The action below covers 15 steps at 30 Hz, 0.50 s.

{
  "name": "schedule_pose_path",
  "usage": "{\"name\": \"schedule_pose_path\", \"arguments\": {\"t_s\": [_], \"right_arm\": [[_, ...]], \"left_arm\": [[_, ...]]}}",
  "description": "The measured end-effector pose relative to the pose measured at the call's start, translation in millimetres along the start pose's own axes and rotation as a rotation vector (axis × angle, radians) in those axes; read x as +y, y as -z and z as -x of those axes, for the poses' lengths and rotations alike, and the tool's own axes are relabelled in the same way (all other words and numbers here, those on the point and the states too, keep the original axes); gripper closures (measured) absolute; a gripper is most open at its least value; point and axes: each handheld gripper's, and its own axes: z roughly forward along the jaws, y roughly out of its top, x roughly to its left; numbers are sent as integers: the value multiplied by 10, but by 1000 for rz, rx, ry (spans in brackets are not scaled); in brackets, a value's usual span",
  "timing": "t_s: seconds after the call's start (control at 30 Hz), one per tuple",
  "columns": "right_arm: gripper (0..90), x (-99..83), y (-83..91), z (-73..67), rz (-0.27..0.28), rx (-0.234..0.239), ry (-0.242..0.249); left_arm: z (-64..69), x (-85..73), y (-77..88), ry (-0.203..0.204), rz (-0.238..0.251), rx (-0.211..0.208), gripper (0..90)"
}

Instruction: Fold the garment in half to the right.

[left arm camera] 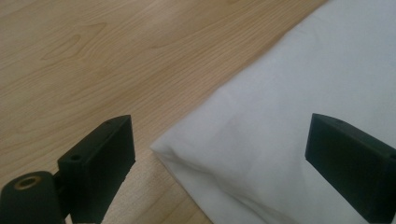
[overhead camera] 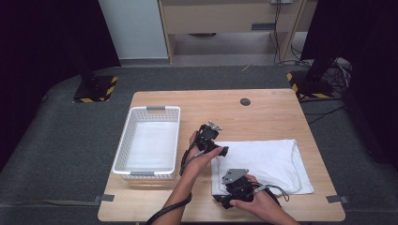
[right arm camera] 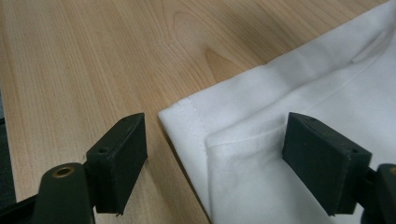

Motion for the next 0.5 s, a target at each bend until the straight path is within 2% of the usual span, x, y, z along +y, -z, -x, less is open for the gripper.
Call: {"name": "schedule_pose_path", "arguments": {"t_s": [0.07,0.17,0.3,0.4,0.5], "right_arm": [[229,-10,-1,-5,5,-8,11],[240,-14,1,-7,4,-13,24],[241,-9,-1,-12,-2,-16,31],[240,-8,-2,-22,-8,-21,42],[240,-12,0,-19,-6,-19,45]], "left_arm": [[-10,6,10,25,31,12,94],[6,24,16,31,56,10,99],[-11,-1,-73,25,39,14,101],[-84,-65,-181,25,11,23,123],[-106,-72,-206,31,18,25,125]]}}
